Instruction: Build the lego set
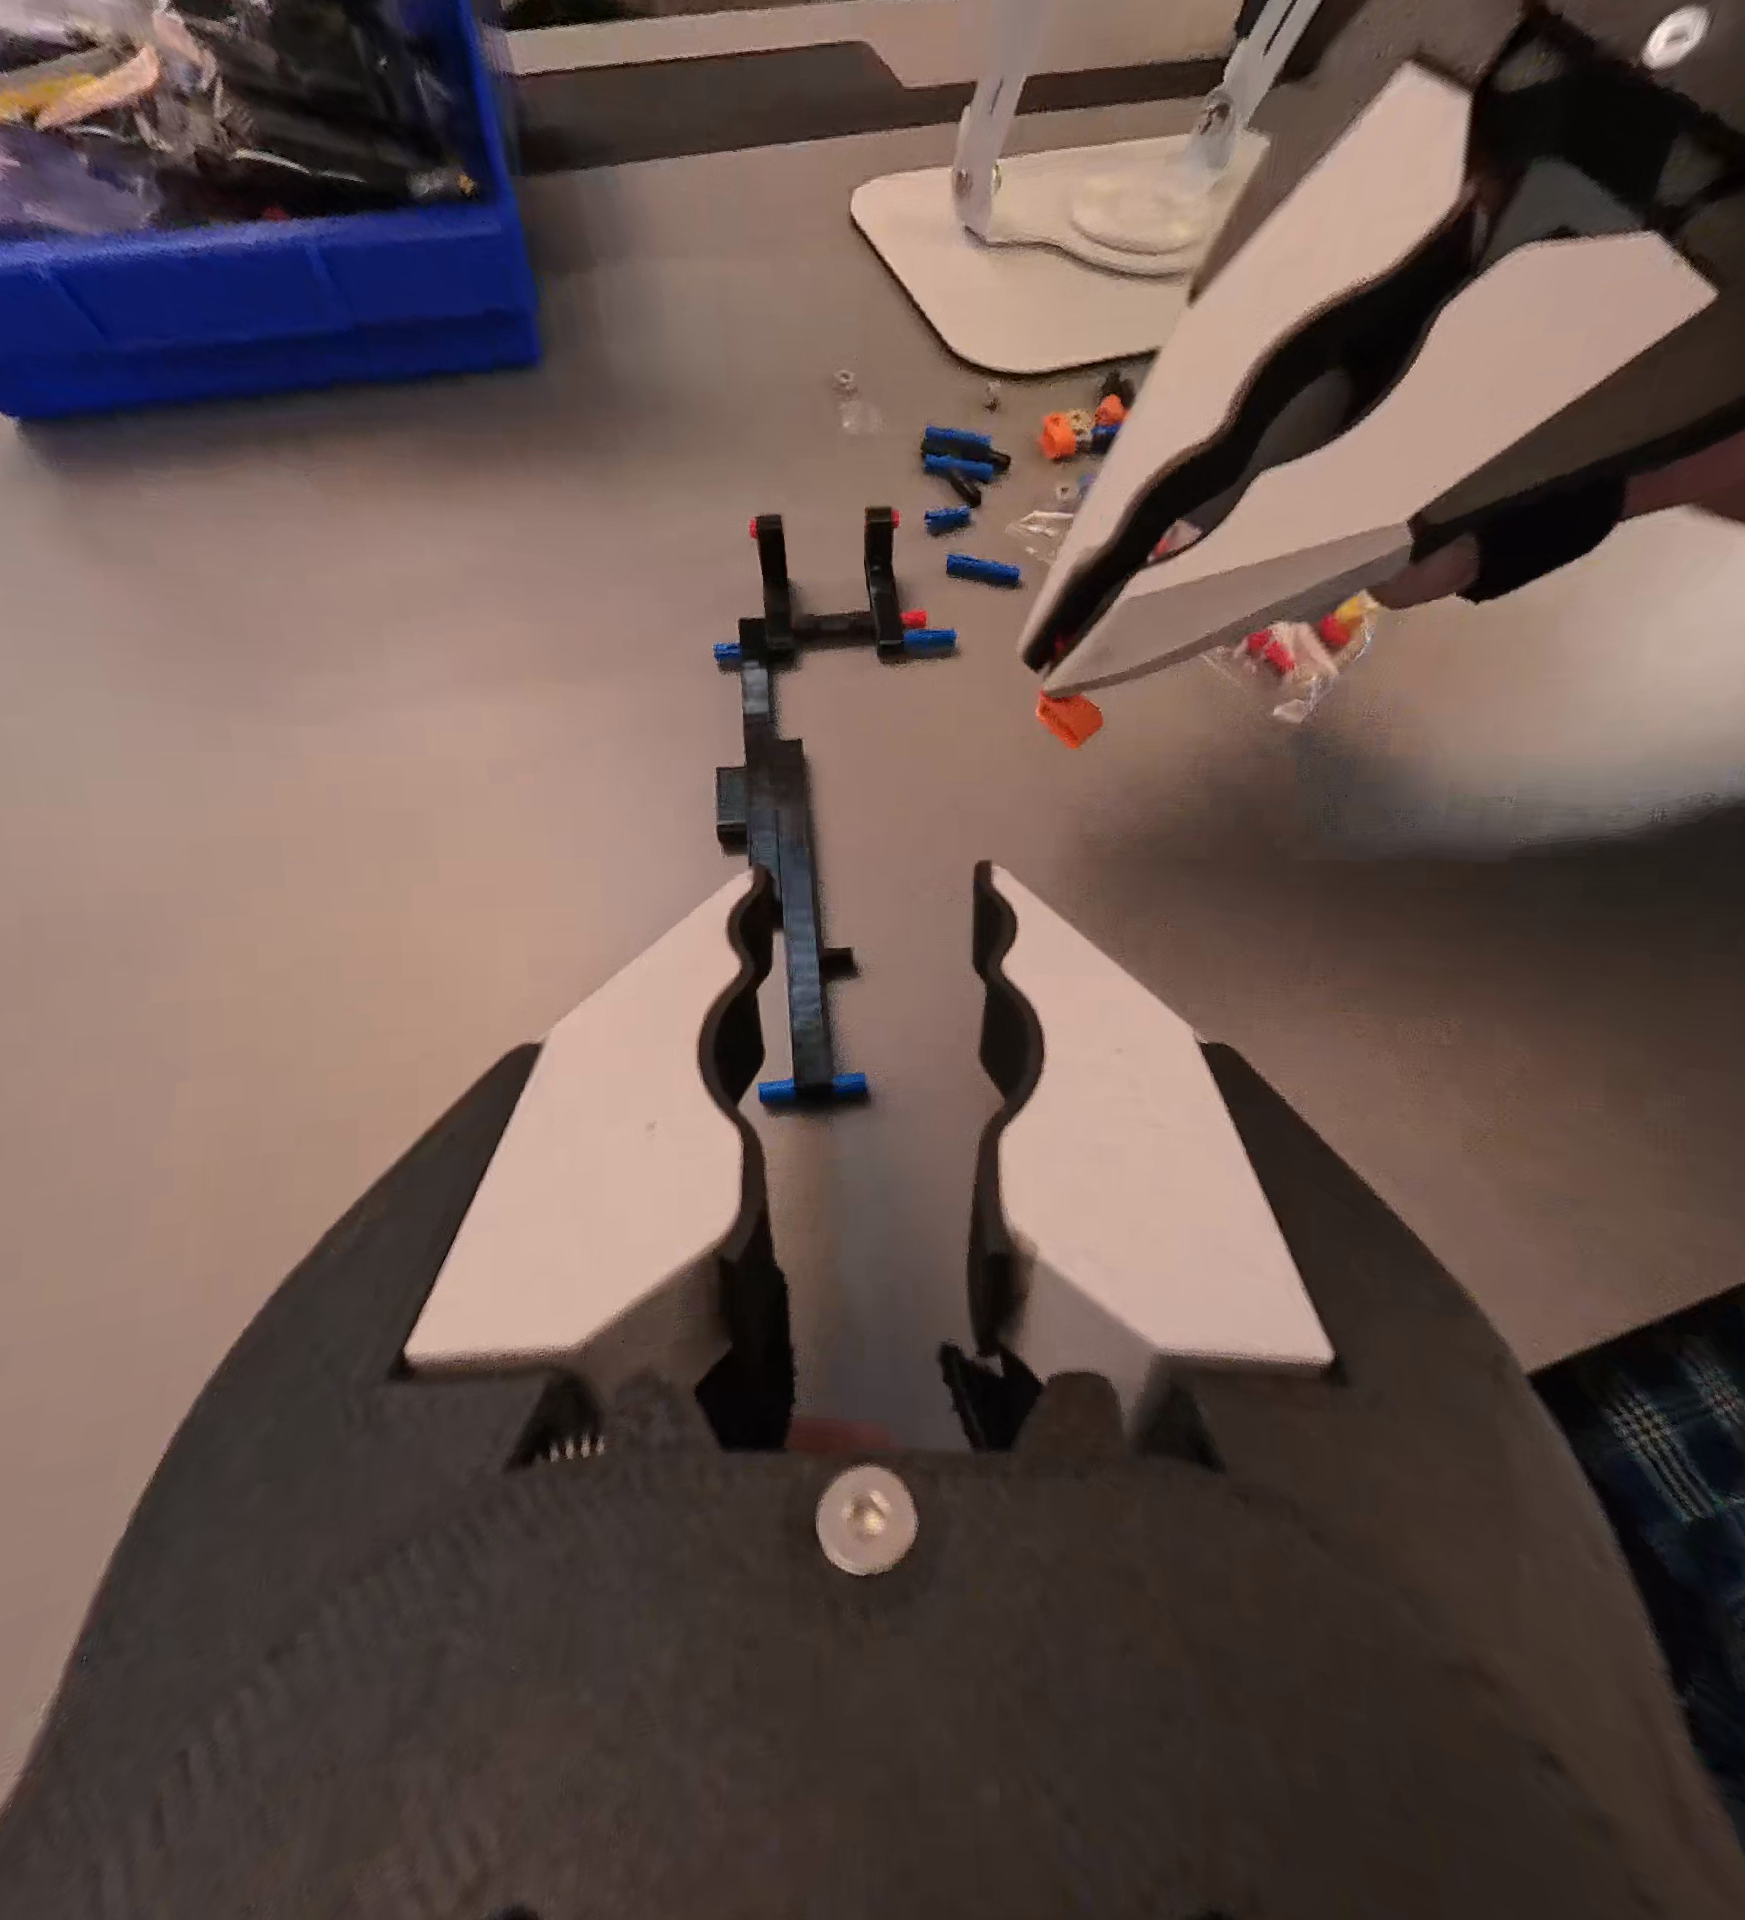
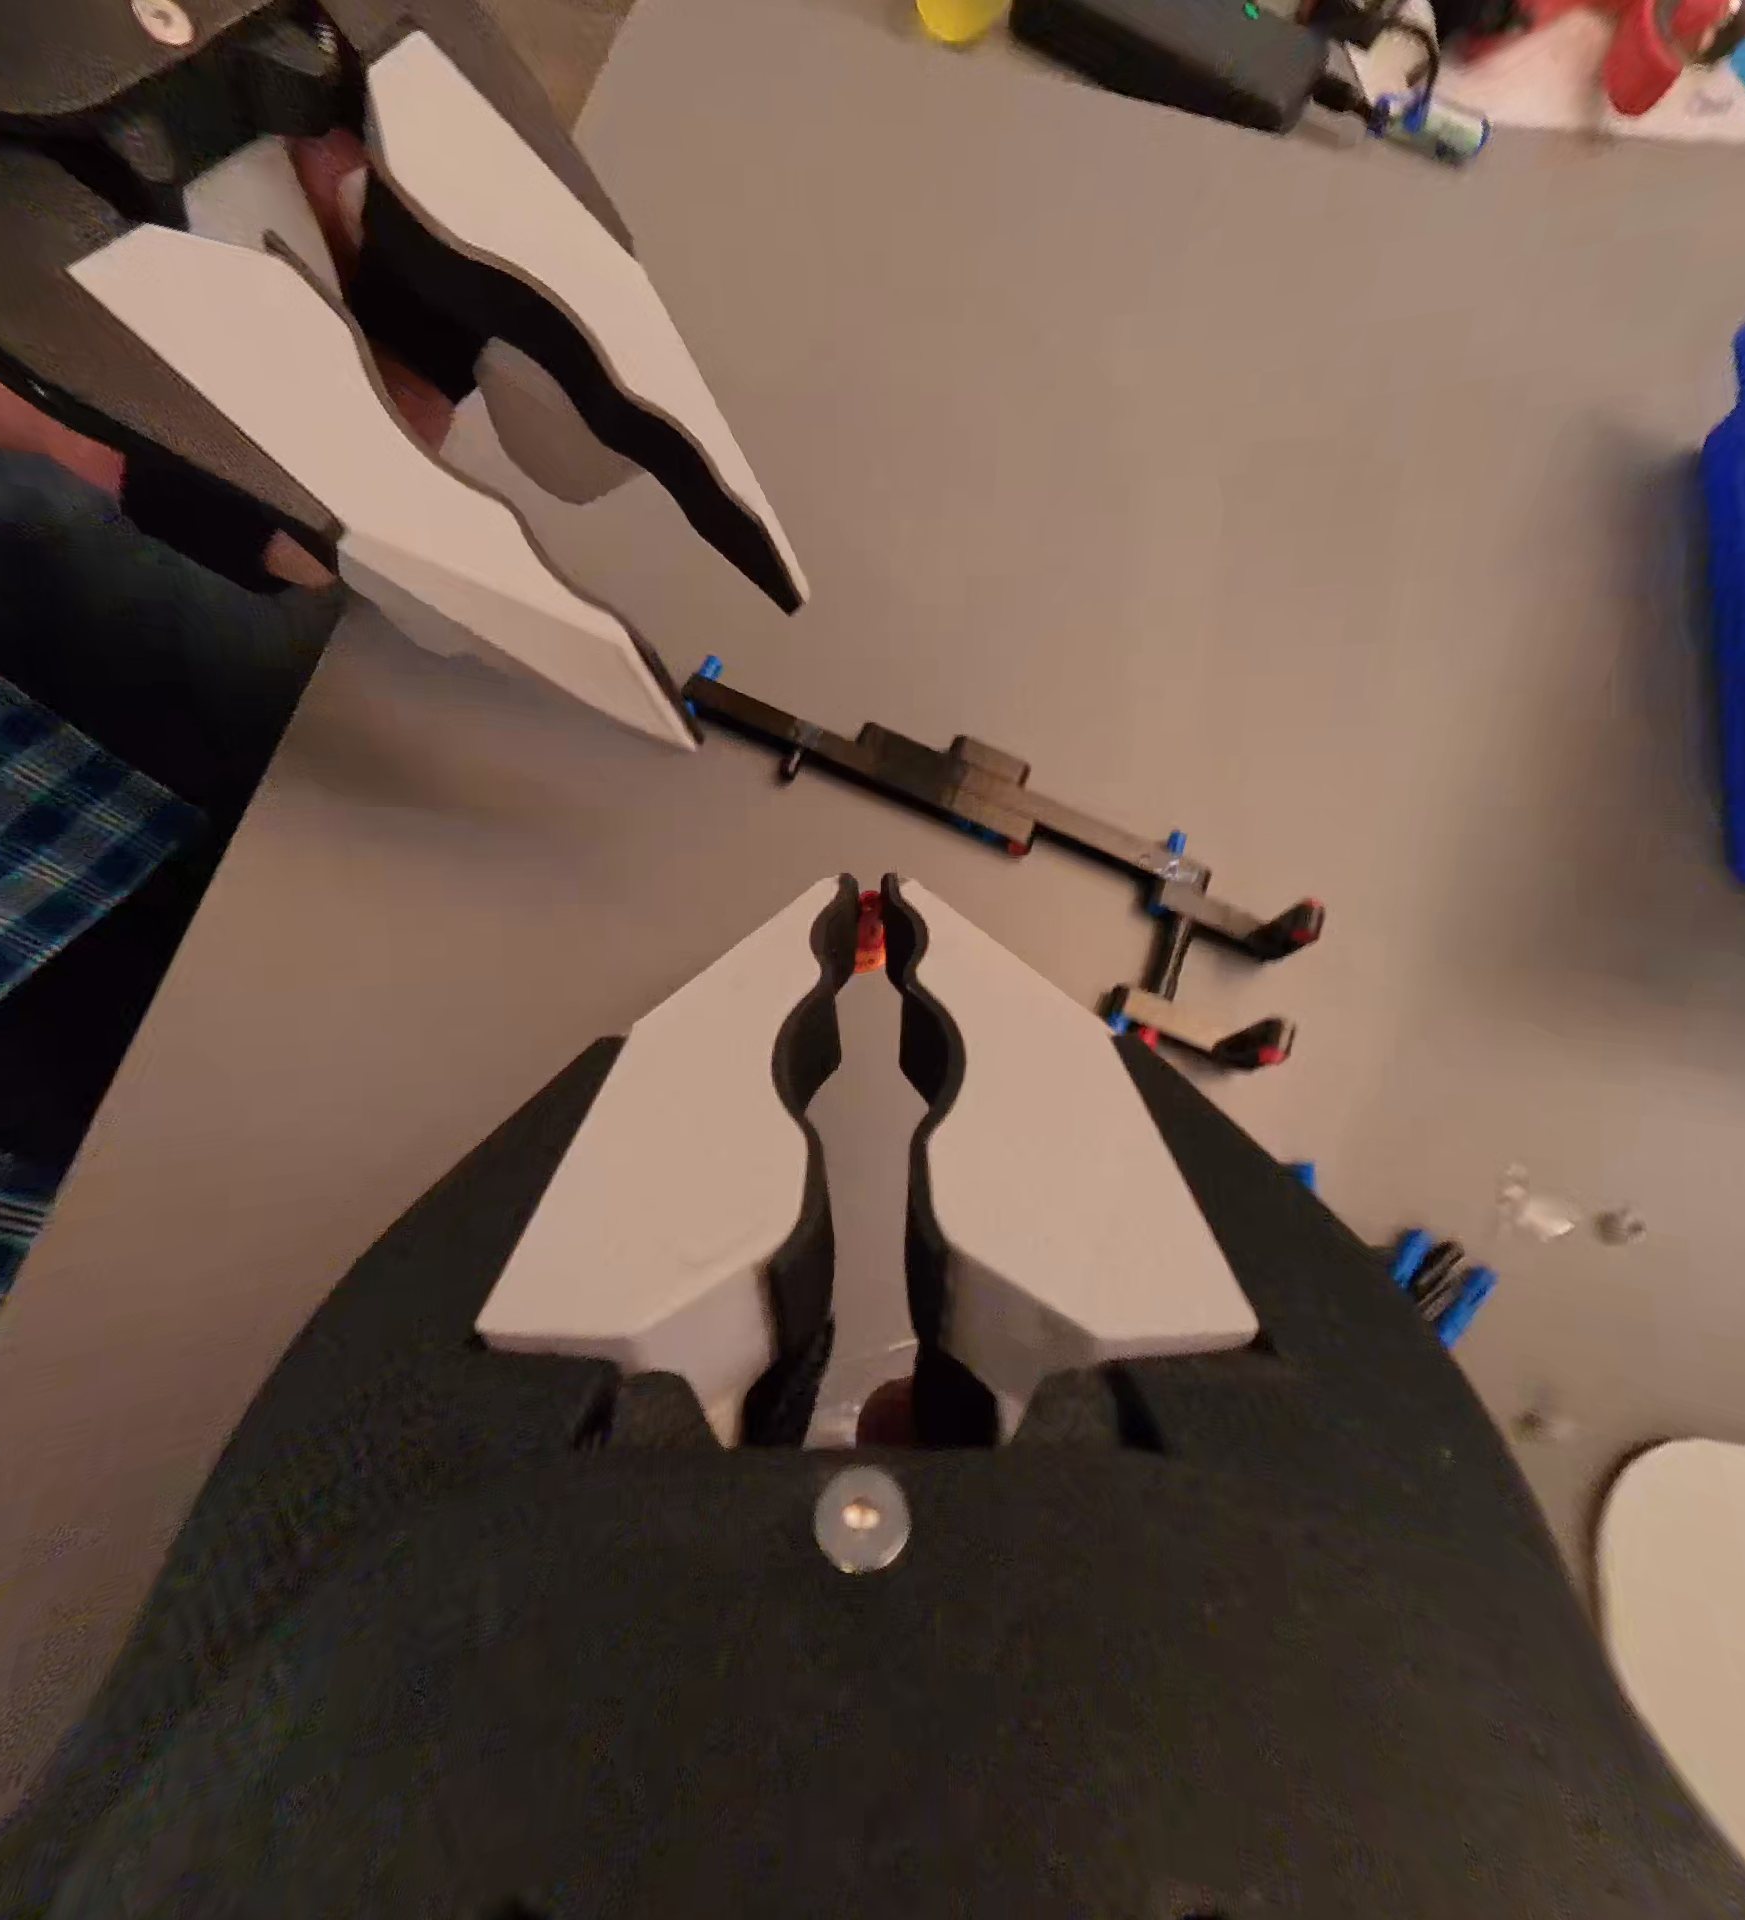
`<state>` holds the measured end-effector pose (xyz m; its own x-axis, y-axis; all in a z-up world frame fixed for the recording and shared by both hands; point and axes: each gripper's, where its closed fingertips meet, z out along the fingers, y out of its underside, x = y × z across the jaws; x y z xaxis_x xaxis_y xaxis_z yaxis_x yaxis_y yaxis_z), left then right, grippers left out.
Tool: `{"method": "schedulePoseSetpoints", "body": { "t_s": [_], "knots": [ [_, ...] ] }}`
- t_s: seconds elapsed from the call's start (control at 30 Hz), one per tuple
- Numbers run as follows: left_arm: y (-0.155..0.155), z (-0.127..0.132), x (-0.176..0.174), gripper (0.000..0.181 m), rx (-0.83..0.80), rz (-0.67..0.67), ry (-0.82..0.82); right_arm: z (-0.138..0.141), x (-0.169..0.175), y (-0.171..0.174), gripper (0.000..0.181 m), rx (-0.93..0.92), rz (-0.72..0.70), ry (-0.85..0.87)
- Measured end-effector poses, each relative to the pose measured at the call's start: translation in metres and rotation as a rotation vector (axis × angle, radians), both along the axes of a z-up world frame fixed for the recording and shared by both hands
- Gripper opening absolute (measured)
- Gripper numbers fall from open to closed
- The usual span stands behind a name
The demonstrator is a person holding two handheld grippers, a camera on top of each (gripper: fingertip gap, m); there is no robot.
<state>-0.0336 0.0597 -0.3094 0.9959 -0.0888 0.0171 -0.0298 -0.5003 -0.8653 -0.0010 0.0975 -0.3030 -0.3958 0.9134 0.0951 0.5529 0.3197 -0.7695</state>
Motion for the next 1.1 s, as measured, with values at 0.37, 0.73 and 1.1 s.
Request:
{"method": "schedulePoseSetpoints", "body": {
  "t_s": [0.37,0.73,1.1],
  "knots": [
    [-0.011,-0.019,0.007,0.042,-0.109,-0.008,0.051,-0.045,0.003,-0.03,0.004,0.578,0.461,-0.114],
    [-0.015,-0.028,0.01,0.041,-0.141,-0.027,0.059,-0.028,0.019,-0.022,0.022,0.206,0.251,-0.157],
    [-0.016,-0.037,-0.007,0.042,-0.183,0.071,0.102,-0.052,0.02,-0.032,0.022,0.037,-0.044,-0.299]
  ]
}}
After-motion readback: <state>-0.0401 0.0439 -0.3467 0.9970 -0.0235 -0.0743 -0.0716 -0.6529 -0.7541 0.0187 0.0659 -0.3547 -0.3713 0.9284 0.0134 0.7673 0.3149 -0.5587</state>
